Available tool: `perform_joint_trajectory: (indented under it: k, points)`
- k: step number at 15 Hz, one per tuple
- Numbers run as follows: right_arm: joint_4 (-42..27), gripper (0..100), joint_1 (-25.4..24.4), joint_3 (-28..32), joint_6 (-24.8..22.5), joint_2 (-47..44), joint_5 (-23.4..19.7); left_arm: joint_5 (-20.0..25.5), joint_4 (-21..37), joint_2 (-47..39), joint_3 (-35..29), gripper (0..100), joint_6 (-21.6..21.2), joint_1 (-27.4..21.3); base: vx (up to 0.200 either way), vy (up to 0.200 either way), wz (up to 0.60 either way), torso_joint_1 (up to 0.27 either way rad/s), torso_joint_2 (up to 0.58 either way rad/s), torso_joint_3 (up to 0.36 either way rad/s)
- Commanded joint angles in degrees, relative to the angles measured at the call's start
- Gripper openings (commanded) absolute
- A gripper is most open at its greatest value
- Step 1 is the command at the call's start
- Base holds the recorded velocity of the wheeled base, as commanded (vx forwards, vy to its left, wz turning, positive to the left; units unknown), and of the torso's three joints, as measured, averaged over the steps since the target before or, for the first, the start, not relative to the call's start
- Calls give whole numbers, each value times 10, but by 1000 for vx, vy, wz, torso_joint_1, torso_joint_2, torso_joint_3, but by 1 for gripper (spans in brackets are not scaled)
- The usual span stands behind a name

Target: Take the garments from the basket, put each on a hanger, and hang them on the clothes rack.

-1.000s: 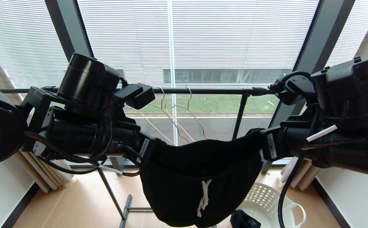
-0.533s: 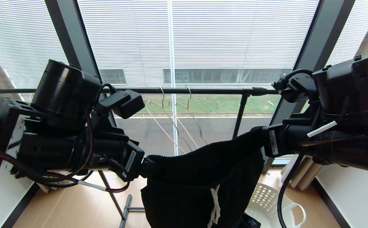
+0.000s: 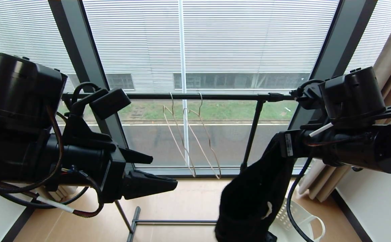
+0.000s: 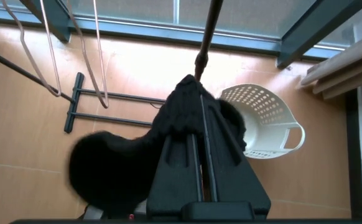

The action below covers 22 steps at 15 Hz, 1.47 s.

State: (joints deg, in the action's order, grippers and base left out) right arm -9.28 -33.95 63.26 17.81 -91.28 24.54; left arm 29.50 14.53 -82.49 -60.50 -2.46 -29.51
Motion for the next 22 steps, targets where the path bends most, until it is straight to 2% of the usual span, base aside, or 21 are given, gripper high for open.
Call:
perform_joint_trajectory:
  k: [1,2,3,5,9,12,14,15,18,22]
  points:
    - [0,0,1,-4,3,3,0,-33,0,-41,-12,100,0,25,0,0,0,0,0,0]
    - [1,0,1,-17,5,11,-2,-54,0,-51,-15,100,0,25,0,0,0,0,0,0]
    - [22,0,1,-57,16,38,-6,-102,0,-77,-24,100,0,24,0,0,0,0,0,0]
    - [75,0,1,-96,19,37,-6,-144,0,-106,-49,100,2,14,0,0,0,0,0,0]
    - [81,0,1,-97,11,40,-7,-273,-37,-196,-85,100,64,3,0,0,0,0,0,0]
    - [83,0,1,-96,12,41,-7,-313,-78,-249,-108,100,70,3,0,0,0,0,0,0]
    - [84,0,1,-96,12,40,-7,-323,-86,-267,-118,100,71,5,0,0,0,0,0,0]
    - [89,0,1,-96,12,39,-7,-348,-104,-305,-142,100,86,9,0,0,0,0,0,0]
    - [90,0,1,-96,12,39,-7,-391,-108,-356,-183,100,98,13,0,0,0,0,0,0]
    - [90,0,1,-96,13,38,-8,-403,-108,-386,-209,100,98,27,0,0,0,0,0,0]
